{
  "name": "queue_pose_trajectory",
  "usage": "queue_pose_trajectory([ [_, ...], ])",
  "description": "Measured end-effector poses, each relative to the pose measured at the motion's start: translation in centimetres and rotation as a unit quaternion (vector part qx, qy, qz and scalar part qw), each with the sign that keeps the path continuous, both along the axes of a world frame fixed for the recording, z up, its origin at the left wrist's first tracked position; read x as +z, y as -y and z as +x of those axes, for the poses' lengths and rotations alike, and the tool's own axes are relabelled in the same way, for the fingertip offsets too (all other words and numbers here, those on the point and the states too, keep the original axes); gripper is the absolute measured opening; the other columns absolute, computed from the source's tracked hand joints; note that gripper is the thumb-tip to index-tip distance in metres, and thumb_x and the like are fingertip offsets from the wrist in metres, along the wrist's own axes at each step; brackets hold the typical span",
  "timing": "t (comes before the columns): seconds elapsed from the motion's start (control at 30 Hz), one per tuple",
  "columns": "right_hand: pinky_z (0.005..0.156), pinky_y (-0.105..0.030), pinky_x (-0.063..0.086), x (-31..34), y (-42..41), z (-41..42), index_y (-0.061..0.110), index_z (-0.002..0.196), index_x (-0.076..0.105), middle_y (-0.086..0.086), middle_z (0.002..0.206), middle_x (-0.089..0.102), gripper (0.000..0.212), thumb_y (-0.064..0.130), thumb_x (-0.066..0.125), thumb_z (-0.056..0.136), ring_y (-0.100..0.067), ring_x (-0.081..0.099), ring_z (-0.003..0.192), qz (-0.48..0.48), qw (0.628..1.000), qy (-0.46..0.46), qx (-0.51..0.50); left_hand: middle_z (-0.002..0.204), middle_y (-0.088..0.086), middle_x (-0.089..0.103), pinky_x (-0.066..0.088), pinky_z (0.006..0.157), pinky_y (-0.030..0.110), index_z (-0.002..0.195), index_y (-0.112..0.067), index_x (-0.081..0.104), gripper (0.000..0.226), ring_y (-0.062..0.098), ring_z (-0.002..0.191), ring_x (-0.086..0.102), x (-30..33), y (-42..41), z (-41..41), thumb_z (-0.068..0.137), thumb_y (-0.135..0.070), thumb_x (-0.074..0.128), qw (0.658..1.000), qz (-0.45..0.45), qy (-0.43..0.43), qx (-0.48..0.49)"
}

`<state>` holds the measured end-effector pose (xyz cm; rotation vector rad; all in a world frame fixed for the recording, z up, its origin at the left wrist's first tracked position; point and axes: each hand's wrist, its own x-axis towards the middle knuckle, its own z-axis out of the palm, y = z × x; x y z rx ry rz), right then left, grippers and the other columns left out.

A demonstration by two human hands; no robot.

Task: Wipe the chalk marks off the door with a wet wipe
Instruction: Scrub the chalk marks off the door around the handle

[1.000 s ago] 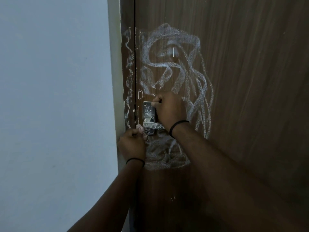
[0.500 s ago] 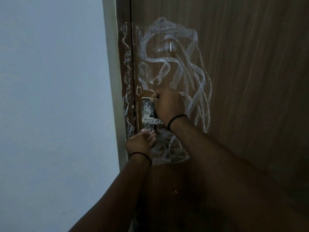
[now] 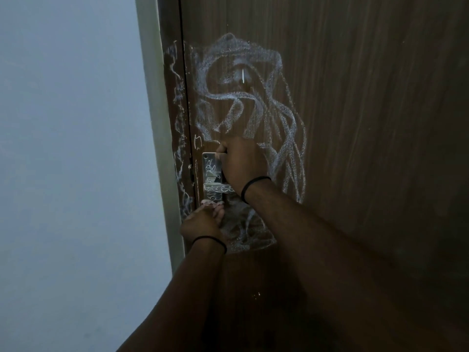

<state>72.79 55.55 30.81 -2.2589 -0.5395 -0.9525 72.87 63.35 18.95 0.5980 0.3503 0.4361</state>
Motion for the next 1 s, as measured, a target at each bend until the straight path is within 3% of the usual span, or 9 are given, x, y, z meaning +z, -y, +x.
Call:
queue_pose_trajectory([
  [0.1,0.065,-0.038,0.059,0.0,-0.2,0.3,0.019,0.083,0.073,-0.003,0.075,0.071,0.012,0.015,0.065,0.092,-0.021,0.067,0.068,-0.009,1.000,0.006,-0.007,0.082,0.022,0.067,0.056,0.049,0.025,0.089,0.008,0.060,0.016,0.022,0.062,0.070,-0.3,0.4,-0.2,0.098,0.001,0.048,1.000,0.019,-0.004,0.000],
  [0.27,0.061,-0.035,0.058,-0.3,0.2,0.3,0.021,0.075,0.071,0.001,0.070,0.069,0.015,0.019,0.067,0.089,-0.017,0.065,0.063,0.011,1.000,0.012,-0.002,0.062,0.009,0.071,0.058,0.053,0.027,0.084,0.001,0.062,0.023,0.019,0.059,0.070,0.2,2.1,-0.4,0.099,0.002,0.045,0.998,0.018,0.005,-0.053],
  [0.4,0.061,-0.034,0.058,-0.2,0.1,0.3,0.022,0.076,0.071,0.001,0.069,0.069,0.013,0.020,0.068,0.089,-0.016,0.065,0.062,0.002,1.000,0.010,-0.008,0.067,0.009,0.071,0.056,0.048,0.025,0.082,-0.001,0.062,0.021,0.016,0.054,0.071,0.8,2.5,-1.0,0.098,0.002,0.049,0.997,0.036,0.003,-0.066],
  [0.53,0.063,-0.031,0.056,-0.2,0.5,0.0,0.019,0.081,0.075,-0.002,0.072,0.071,0.014,0.017,0.066,0.091,-0.016,0.065,0.065,-0.003,1.000,0.000,0.025,0.080,0.011,0.070,0.058,0.051,0.024,0.084,-0.002,0.064,0.018,0.019,0.067,0.069,0.8,2.1,-2.3,0.097,-0.002,0.052,0.993,0.081,-0.007,-0.086],
  [0.63,0.081,-0.034,0.050,-1.7,1.4,-1.1,0.014,0.090,0.075,-0.003,0.081,0.072,0.018,0.019,0.058,0.096,-0.017,0.061,0.076,-0.002,0.997,0.059,0.041,0.078,0.012,0.069,0.058,0.051,0.023,0.098,0.002,0.063,0.011,0.018,0.063,0.068,0.5,1.0,-3.2,0.097,-0.003,0.053,0.989,0.105,-0.023,-0.103],
  [0.77,0.074,-0.028,0.043,-7.1,2.8,-3.4,0.014,0.094,0.065,0.002,0.085,0.064,0.015,0.016,0.052,0.100,-0.015,0.055,0.081,0.062,0.986,0.142,0.058,0.059,0.005,0.071,0.055,0.046,0.021,0.096,0.001,0.065,0.010,0.010,0.049,0.067,0.4,-0.4,-3.9,0.095,-0.004,0.057,0.983,0.143,-0.036,-0.109],
  [0.9,0.083,-0.032,0.050,-12.3,3.2,-4.0,0.009,0.106,0.071,-0.004,0.099,0.071,0.018,0.011,0.055,0.098,-0.017,0.063,0.093,0.090,0.993,0.057,0.049,0.060,0.004,0.071,0.051,0.041,0.019,0.093,-0.003,0.068,0.010,0.008,0.045,0.063,0.9,-0.9,-4.7,0.094,-0.005,0.058,0.968,0.209,-0.047,-0.128],
  [1.0,0.090,-0.016,0.047,-12.9,2.4,-3.9,0.008,0.118,0.070,-0.007,0.109,0.073,0.025,0.012,0.060,0.096,-0.012,0.065,0.098,0.117,0.990,0.006,0.082,0.059,0.006,0.063,0.040,0.036,0.018,0.096,-0.001,0.069,0.013,0.009,0.042,0.052,1.2,-1.2,-4.9,0.093,-0.003,0.056,0.943,0.294,-0.050,-0.145],
])
